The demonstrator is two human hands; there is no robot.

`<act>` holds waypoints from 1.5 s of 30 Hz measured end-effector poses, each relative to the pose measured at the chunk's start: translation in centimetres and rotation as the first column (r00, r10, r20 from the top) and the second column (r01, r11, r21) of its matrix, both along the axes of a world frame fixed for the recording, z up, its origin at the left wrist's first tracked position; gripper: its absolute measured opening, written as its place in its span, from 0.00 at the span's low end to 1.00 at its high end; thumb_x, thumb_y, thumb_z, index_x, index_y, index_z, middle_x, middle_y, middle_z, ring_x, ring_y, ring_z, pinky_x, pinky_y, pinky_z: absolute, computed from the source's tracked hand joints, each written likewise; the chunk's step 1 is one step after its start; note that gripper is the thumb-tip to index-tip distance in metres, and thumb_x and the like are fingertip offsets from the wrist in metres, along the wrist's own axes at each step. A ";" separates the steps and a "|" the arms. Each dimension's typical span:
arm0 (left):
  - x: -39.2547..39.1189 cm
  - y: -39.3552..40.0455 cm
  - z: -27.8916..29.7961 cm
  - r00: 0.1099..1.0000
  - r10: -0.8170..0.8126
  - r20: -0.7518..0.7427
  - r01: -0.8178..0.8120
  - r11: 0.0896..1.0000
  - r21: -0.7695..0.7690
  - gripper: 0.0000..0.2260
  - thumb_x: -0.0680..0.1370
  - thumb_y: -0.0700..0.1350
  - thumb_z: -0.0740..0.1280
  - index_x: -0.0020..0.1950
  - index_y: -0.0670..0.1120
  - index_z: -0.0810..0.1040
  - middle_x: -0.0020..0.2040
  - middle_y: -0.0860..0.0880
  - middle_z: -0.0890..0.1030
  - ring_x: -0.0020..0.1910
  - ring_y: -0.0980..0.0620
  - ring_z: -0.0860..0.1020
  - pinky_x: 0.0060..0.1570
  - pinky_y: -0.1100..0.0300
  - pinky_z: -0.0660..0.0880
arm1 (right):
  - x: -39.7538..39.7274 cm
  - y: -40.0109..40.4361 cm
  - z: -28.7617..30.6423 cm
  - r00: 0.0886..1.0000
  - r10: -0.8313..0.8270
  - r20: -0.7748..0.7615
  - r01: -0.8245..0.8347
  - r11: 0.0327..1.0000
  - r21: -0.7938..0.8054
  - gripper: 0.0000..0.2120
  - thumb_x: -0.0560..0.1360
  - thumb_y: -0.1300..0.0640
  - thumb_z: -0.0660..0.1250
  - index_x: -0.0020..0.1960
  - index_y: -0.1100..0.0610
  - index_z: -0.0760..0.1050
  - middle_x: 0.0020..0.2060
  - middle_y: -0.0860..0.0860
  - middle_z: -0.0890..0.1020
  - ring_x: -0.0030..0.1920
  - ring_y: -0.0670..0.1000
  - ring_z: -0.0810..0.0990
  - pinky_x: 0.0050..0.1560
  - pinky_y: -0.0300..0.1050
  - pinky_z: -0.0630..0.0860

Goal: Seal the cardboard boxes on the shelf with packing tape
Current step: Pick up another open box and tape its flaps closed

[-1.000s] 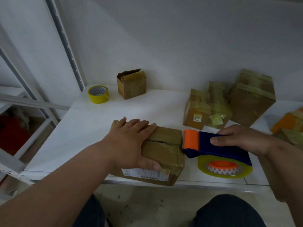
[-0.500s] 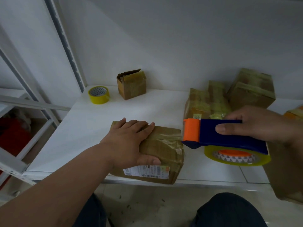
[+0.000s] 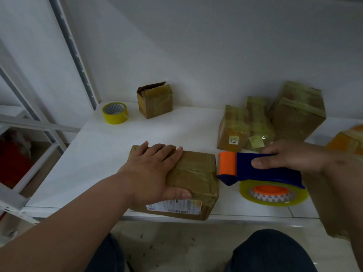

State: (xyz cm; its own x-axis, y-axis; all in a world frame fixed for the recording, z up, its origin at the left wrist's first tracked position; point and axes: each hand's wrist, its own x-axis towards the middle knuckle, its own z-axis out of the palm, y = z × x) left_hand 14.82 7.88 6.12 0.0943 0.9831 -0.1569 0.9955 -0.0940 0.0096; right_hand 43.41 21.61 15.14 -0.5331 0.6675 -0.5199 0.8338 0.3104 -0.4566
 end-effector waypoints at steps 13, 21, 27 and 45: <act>-0.1 0.2 0.1 1.000 0.008 0.022 -0.007 1.000 -0.008 0.52 0.60 0.82 0.38 0.78 0.57 0.35 0.80 0.55 0.45 0.78 0.52 0.45 0.75 0.47 0.36 | 0.9 1.8 -4.6 0.964 -0.222 -0.148 0.162 0.927 -0.337 0.44 0.42 0.32 0.80 0.47 0.62 0.83 0.43 0.61 0.85 0.39 0.57 0.84 0.41 0.45 0.79; -0.6 0.3 0.1 0.999 -0.007 0.037 0.006 1.000 0.006 0.52 0.61 0.83 0.39 0.79 0.58 0.38 0.79 0.56 0.49 0.77 0.53 0.48 0.76 0.48 0.39 | 4.1 2.0 -4.6 0.953 -0.267 -0.146 0.212 0.927 -0.311 0.47 0.42 0.33 0.81 0.49 0.66 0.82 0.43 0.64 0.84 0.38 0.59 0.84 0.41 0.47 0.79; -0.3 0.1 0.2 1.000 0.004 0.026 -0.004 1.000 0.013 0.53 0.59 0.83 0.37 0.79 0.58 0.37 0.80 0.56 0.48 0.77 0.52 0.47 0.75 0.49 0.38 | 2.5 1.3 -3.2 0.995 -0.100 0.012 0.101 0.993 -0.067 0.28 0.60 0.31 0.73 0.43 0.55 0.83 0.37 0.52 0.85 0.38 0.51 0.84 0.42 0.44 0.78; 0.3 -0.2 0.2 0.999 0.026 -0.020 -0.026 0.999 0.021 0.54 0.57 0.83 0.32 0.78 0.57 0.36 0.80 0.55 0.46 0.78 0.50 0.46 0.76 0.46 0.40 | -2.4 2.5 -4.2 0.952 -0.264 0.152 0.303 0.877 -0.372 0.12 0.75 0.51 0.68 0.45 0.59 0.81 0.32 0.52 0.84 0.27 0.49 0.80 0.31 0.38 0.76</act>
